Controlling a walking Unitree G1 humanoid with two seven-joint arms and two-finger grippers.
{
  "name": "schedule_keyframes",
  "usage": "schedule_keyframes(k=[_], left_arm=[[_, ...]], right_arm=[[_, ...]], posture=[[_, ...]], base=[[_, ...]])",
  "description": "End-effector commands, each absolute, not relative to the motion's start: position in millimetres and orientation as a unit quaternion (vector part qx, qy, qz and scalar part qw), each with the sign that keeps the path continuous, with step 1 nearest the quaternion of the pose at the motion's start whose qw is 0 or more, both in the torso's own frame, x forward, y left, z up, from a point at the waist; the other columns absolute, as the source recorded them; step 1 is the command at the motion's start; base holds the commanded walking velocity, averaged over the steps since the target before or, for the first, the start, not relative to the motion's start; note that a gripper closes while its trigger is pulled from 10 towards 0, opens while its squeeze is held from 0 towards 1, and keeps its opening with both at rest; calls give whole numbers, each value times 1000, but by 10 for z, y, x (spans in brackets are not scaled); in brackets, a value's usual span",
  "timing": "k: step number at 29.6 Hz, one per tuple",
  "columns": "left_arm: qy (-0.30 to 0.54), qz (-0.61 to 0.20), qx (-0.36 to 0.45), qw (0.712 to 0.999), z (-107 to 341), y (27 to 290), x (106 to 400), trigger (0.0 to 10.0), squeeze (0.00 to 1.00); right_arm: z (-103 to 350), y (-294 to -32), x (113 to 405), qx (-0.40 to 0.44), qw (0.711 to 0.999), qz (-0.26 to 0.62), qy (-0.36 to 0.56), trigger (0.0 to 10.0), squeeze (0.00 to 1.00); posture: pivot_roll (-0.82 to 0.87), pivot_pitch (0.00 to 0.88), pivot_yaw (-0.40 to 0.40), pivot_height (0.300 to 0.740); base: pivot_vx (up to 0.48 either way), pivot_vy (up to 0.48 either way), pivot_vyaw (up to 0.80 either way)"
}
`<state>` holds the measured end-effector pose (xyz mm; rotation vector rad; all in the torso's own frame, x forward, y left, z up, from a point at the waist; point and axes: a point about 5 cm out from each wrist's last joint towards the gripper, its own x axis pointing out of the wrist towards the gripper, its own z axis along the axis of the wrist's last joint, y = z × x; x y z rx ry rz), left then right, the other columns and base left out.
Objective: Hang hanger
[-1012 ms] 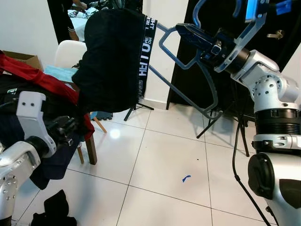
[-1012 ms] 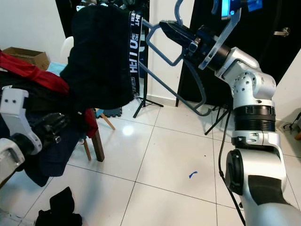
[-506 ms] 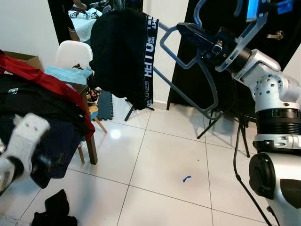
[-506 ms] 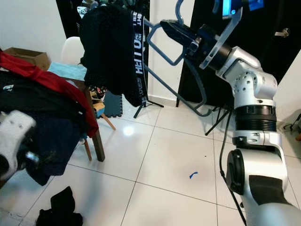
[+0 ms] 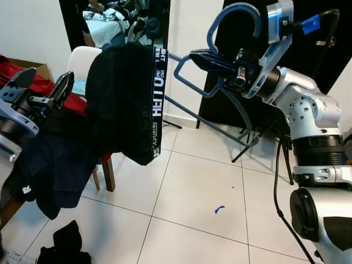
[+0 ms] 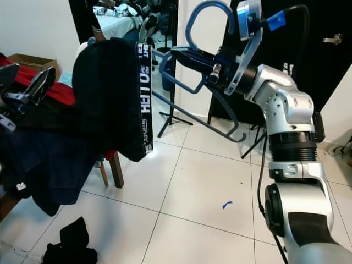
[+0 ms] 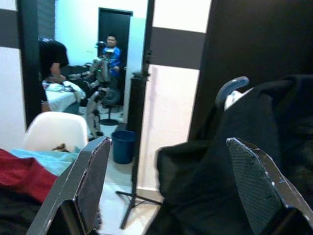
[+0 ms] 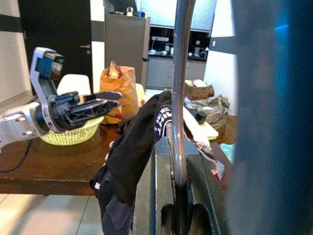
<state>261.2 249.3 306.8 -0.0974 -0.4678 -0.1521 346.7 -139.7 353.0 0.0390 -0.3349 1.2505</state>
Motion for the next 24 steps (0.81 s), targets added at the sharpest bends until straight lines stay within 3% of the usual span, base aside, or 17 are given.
schedule_keyframes(k=[1,19,20,24], left_arm=[[-233,-85,-58,967,3064,2420,2640,10000,0],[-195,-115,-64,972,2874,2124,2783,10000,0],[-181,-126,-62,973,2821,2046,2813,0,0],[-175,-135,-60,974,2802,2004,2816,0,0]], right_arm=[[3542,-1388,3431,20,790,591,-164,10000,0],[3538,-1339,3373,17,777,607,-168,10000,0],[3544,-1333,3364,19,778,604,-171,10000,0],[3553,-1335,3367,20,782,598,-173,10000,0]], posture=[[-17,0,-75,740],[-19,0,-65,740],[-20,0,-64,740],[-19,0,-64,740]], base=[[0,0,0],[0,0,0],[0,0,0],[0,0,0]])
